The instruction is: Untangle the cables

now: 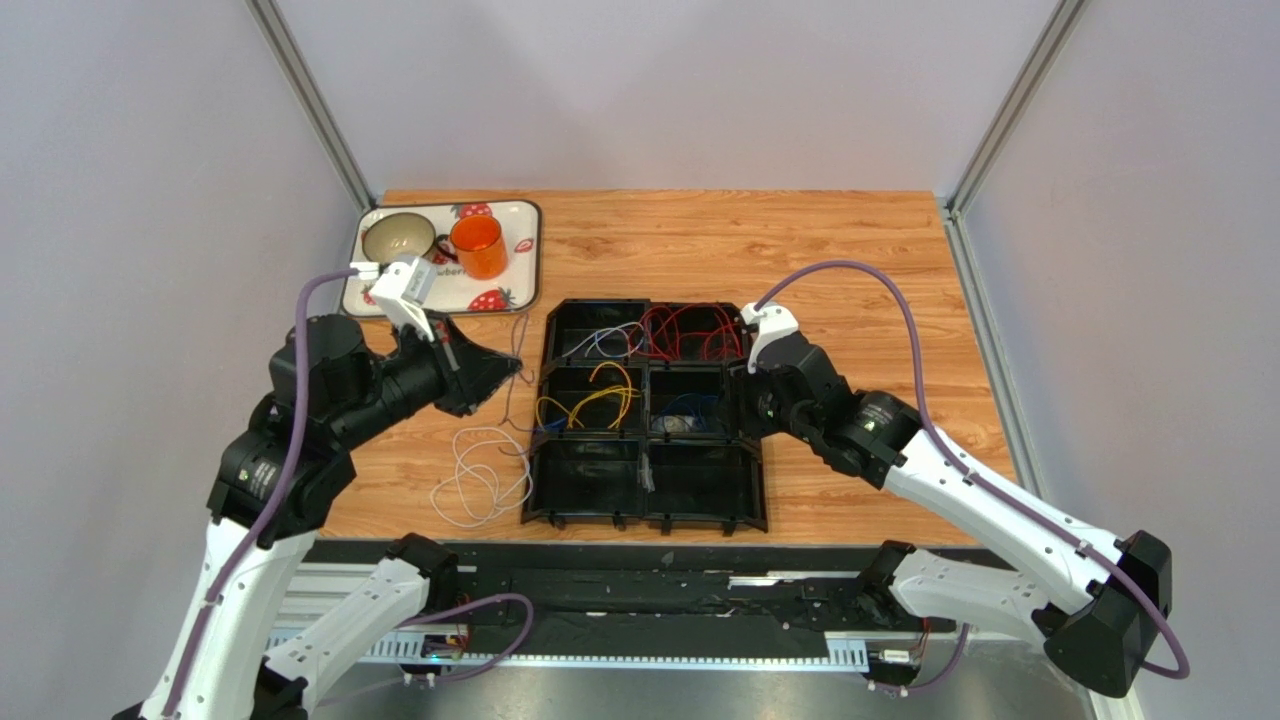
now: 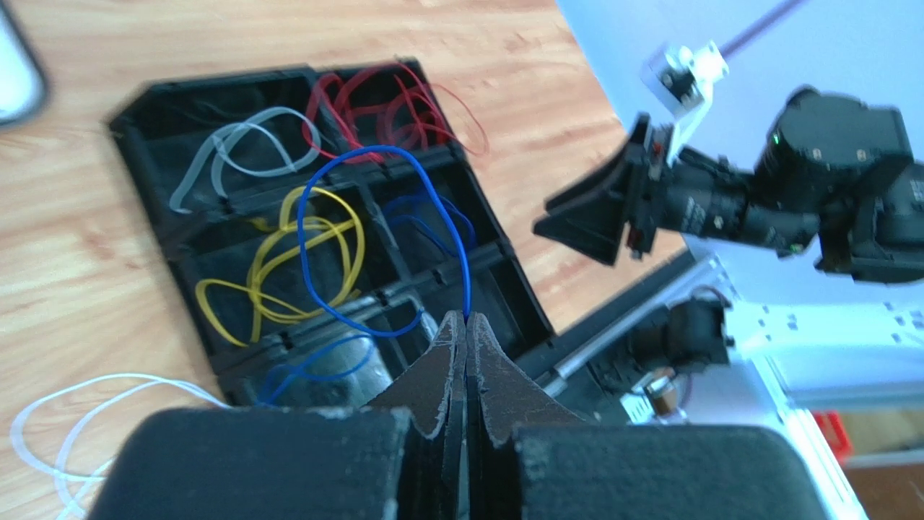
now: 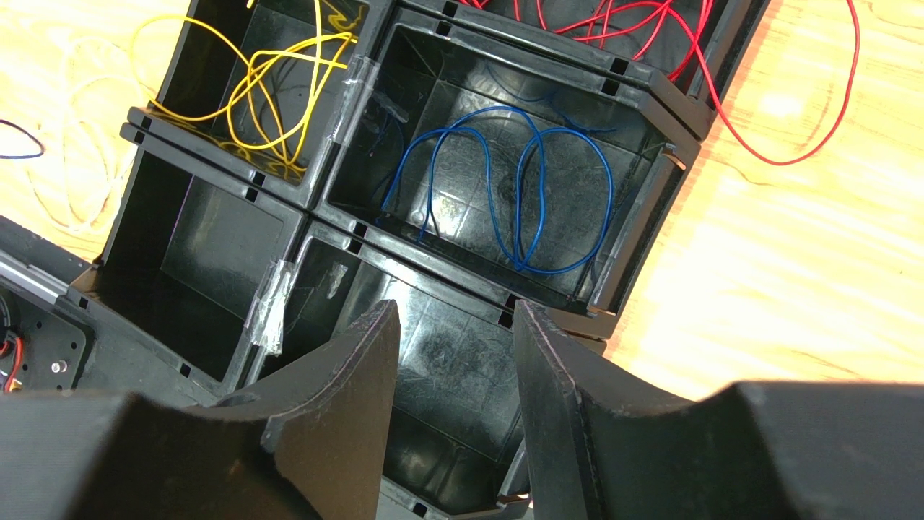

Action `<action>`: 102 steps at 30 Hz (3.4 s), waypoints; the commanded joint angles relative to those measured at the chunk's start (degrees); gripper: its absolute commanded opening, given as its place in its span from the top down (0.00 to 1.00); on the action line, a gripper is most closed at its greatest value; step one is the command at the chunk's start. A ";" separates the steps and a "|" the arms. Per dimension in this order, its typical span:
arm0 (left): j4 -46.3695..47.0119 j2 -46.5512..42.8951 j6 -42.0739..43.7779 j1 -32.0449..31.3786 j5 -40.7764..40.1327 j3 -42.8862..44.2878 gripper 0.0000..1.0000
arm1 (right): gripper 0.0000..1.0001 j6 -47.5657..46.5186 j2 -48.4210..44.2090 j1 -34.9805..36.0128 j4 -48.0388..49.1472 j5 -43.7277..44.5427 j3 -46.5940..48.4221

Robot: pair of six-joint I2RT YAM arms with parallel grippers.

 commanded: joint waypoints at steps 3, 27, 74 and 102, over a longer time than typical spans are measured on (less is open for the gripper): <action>4.92 -1.89 -1.52 0.23 8.90 -6.35 1.00 | 0.53 1.10 -1.50 0.15 0.12 0.41 0.31; 22.50 -3.13 -13.13 -10.05 3.12 -32.12 1.00 | 0.53 1.71 -0.80 0.15 1.17 -0.29 -0.49; -4.81 2.23 -4.60 -15.85 -25.07 -17.28 0.15 | 0.54 2.15 -0.71 0.24 1.08 -1.96 -0.49; 2.02 -2.25 -25.44 -15.67 -36.53 -41.35 0.19 | 0.55 3.39 1.92 0.68 3.46 -3.81 -1.36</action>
